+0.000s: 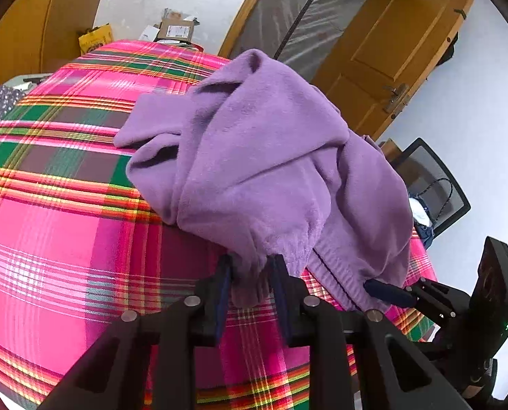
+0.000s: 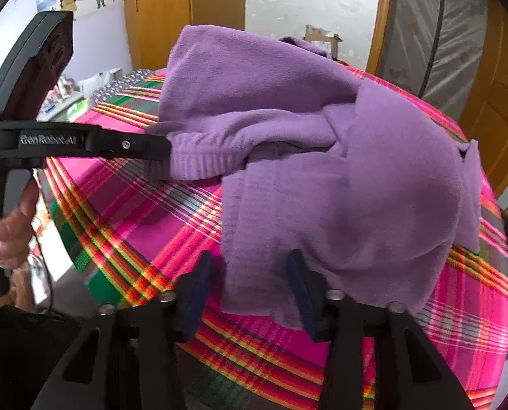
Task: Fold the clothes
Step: 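Close the left gripper on the sweatshirt's ribbed hem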
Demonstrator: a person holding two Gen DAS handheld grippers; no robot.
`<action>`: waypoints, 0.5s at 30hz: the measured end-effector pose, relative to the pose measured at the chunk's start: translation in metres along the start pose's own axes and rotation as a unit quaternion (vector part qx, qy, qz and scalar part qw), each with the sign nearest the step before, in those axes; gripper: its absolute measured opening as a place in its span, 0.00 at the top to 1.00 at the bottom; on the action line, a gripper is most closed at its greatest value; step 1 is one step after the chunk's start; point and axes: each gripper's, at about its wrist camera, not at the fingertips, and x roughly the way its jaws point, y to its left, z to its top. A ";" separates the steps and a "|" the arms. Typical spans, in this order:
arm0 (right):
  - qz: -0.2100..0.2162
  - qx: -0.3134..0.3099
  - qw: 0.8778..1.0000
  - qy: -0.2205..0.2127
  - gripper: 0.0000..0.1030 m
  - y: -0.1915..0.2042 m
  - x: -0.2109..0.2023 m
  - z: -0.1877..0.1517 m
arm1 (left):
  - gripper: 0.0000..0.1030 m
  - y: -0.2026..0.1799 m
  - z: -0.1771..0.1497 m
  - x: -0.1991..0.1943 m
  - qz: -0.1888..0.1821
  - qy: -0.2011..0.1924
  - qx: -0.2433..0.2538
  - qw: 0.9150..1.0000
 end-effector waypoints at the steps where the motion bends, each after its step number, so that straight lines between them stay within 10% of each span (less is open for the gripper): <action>1: -0.002 -0.003 1.000 0.000 0.64 0.000 0.000 0.000 | 0.85 0.001 0.000 0.000 -0.002 0.000 -0.003 1.000; 15: 0.068 -0.027 0.997 -0.022 0.85 -0.002 -0.014 0.006 | 0.92 0.022 0.047 -0.043 0.018 -0.069 -0.005 0.997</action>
